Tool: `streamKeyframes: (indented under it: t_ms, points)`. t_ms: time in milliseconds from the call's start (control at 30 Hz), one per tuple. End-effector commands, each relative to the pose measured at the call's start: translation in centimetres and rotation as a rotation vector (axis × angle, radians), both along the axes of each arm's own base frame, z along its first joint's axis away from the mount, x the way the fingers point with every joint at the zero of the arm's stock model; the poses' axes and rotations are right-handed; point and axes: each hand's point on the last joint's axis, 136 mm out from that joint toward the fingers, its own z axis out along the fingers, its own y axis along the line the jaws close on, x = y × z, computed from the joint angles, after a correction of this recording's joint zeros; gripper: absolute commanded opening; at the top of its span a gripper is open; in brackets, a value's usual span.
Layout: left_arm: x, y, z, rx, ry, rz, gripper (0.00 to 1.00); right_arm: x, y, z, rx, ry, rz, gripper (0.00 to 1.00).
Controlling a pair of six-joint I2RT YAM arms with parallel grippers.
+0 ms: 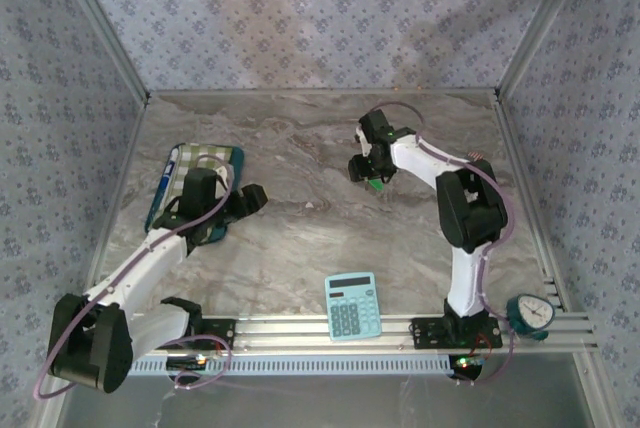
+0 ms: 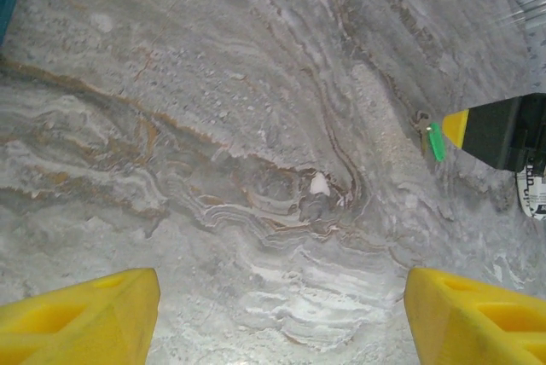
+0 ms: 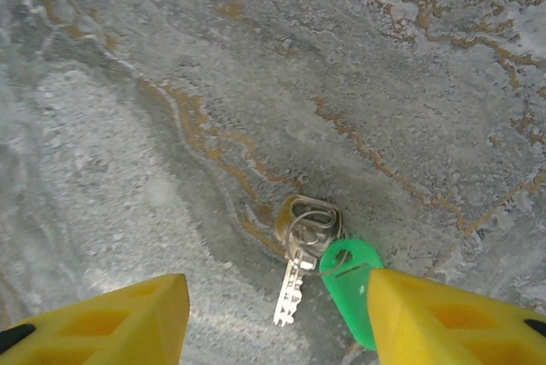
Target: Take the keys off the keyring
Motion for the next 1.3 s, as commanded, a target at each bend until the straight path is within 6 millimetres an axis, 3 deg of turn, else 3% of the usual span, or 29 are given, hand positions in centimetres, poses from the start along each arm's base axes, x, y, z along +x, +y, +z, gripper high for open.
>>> streamKeyframes:
  t_ms: [0,233,600,1100,1267]
  points:
    - [-0.6,0.2,-0.3,0.001,0.017,0.014,0.76,-0.3,-0.7,-1.0,-0.087,0.049,0.019,0.57]
    - [-0.5,0.2,-0.3,0.004,0.018,0.016,0.77,-0.2,-0.7,-1.9,-0.110,0.080,0.032,0.52]
    - [-0.3,0.1,-0.5,0.000,0.026,0.021,0.77,-0.2,-0.5,-2.8,-0.156,0.092,0.055,0.51]
    - [-0.5,0.2,-0.6,-0.004,0.029,0.031,0.78,0.4,-0.6,-2.2,-0.147,0.082,0.051,0.25]
    - [-0.6,0.2,-0.7,-0.005,0.033,0.032,0.78,1.0,-0.6,-1.7,-0.161,0.068,0.048,0.35]
